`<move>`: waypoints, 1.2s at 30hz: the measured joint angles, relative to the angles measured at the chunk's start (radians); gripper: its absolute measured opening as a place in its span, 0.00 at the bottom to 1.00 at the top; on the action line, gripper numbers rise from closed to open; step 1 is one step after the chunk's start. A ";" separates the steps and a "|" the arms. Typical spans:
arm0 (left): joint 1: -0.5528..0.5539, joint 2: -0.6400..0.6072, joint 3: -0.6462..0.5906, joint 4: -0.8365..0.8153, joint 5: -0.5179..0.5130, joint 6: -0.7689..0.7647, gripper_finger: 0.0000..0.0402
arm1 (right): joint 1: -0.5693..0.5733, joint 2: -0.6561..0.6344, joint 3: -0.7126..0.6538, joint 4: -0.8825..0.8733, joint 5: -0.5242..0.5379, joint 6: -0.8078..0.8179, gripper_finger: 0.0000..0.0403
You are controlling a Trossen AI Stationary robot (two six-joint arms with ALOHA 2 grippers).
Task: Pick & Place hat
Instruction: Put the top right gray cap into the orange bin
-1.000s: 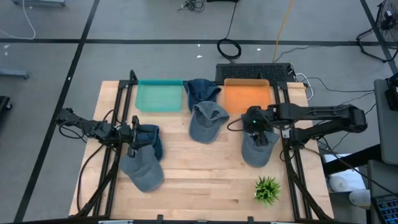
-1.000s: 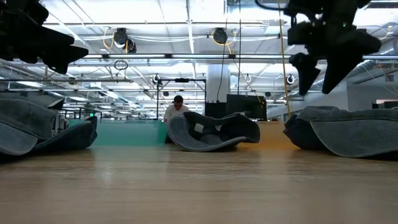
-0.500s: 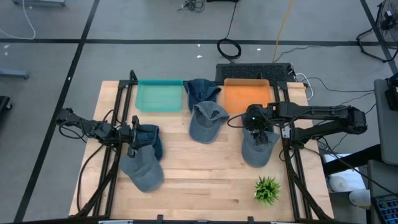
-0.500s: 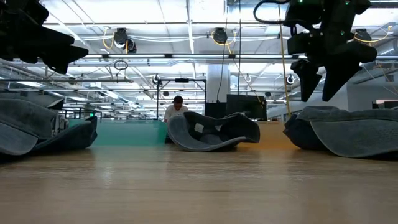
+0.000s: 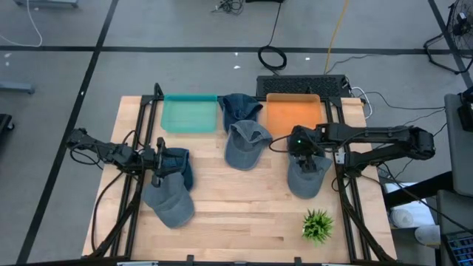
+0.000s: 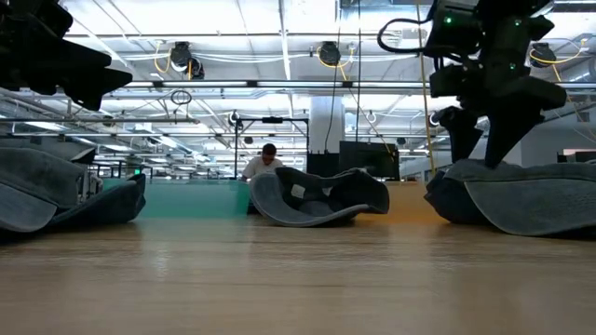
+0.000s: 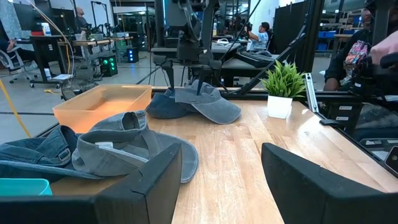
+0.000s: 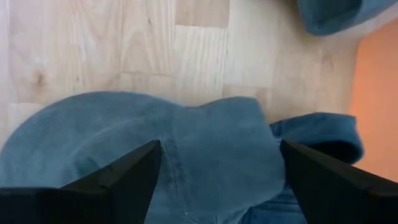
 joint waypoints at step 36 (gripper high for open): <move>0.000 0.000 0.000 0.000 0.000 0.000 0.57 | 0.005 -0.025 -0.012 -0.016 -0.095 0.050 0.01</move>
